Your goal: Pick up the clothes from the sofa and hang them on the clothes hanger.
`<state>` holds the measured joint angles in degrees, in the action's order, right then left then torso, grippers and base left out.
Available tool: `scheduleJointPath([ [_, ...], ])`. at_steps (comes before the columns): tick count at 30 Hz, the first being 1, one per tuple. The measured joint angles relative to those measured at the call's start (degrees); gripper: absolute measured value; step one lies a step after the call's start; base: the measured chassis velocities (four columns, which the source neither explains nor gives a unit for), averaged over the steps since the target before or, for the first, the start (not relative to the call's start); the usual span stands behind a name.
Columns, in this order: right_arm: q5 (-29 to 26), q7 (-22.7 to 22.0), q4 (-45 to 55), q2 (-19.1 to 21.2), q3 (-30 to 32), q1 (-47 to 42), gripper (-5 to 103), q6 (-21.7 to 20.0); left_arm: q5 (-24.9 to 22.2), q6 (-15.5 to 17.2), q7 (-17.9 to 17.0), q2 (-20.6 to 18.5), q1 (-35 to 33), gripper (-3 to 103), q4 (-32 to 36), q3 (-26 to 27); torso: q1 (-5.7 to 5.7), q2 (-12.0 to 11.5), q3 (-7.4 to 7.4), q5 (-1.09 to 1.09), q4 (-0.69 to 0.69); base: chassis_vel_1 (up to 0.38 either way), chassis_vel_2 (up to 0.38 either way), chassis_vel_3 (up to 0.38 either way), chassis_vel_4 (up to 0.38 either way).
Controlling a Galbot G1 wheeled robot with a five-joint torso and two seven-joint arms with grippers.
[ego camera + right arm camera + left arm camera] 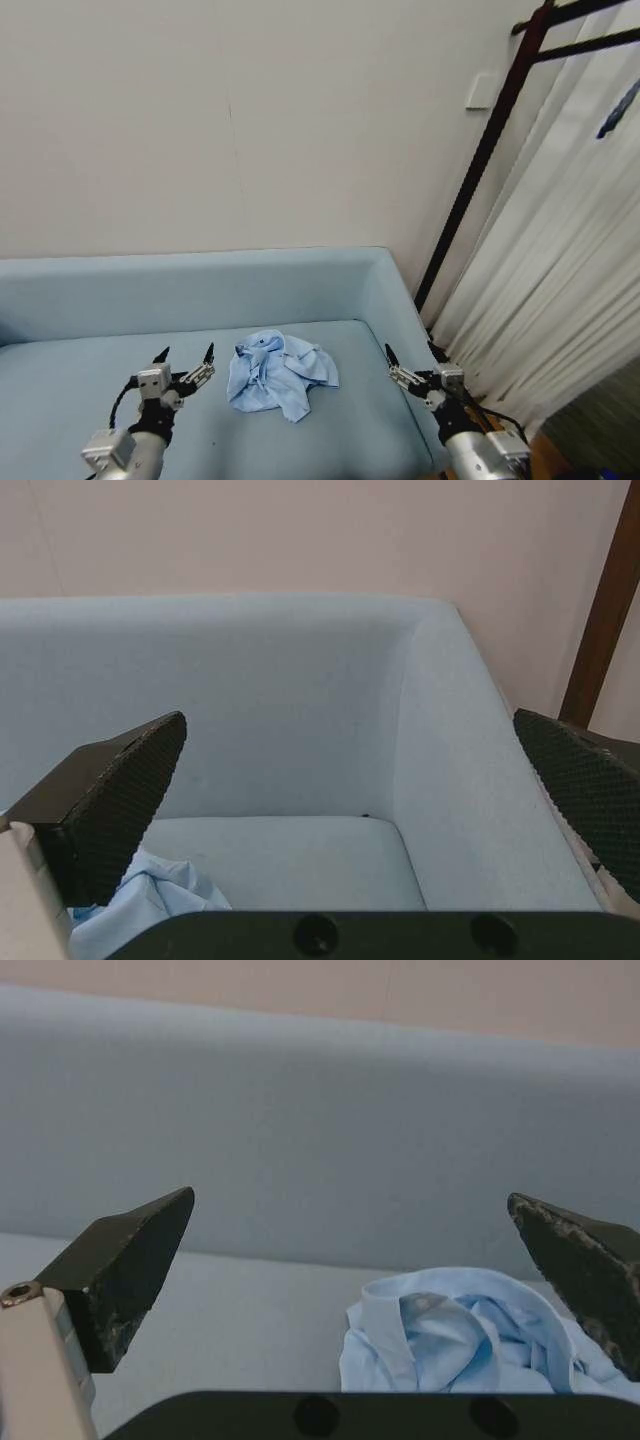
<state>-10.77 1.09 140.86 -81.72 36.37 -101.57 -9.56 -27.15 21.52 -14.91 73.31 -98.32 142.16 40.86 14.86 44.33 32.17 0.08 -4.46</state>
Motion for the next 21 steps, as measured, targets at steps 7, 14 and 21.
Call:
scheduleJointPath([
  [7, -0.58, -1.90, -1.41, 2.78, 0.02, -1.27, 100, 0.02, -8.41, 5.90, -4.20, -6.58, 5.83, 100, -4.32, -1.33, 0.00, 0.00, 0.00, 0.00, 0.01, 0.000, 0.000, 0.000, 0.000],
  [14, -1.93, -2.03, -2.43, 5.67, 0.08, -2.37, 100, -0.31, -15.25, 8.32, -5.40, -9.87, 14.56, 100, -11.24, -3.88, 0.00, 0.00, 0.00, 0.01, -0.01, 0.000, 0.000, 0.000, 0.000],
  [21, -6.46, -3.39, -2.78, 8.21, 0.26, -1.43, 100, -1.72, -21.67, 12.55, -10.30, -11.51, 23.67, 100, -20.27, -10.88, 0.00, 0.00, 0.01, 0.00, 0.00, 0.000, 0.000, 0.000, 0.000],
])
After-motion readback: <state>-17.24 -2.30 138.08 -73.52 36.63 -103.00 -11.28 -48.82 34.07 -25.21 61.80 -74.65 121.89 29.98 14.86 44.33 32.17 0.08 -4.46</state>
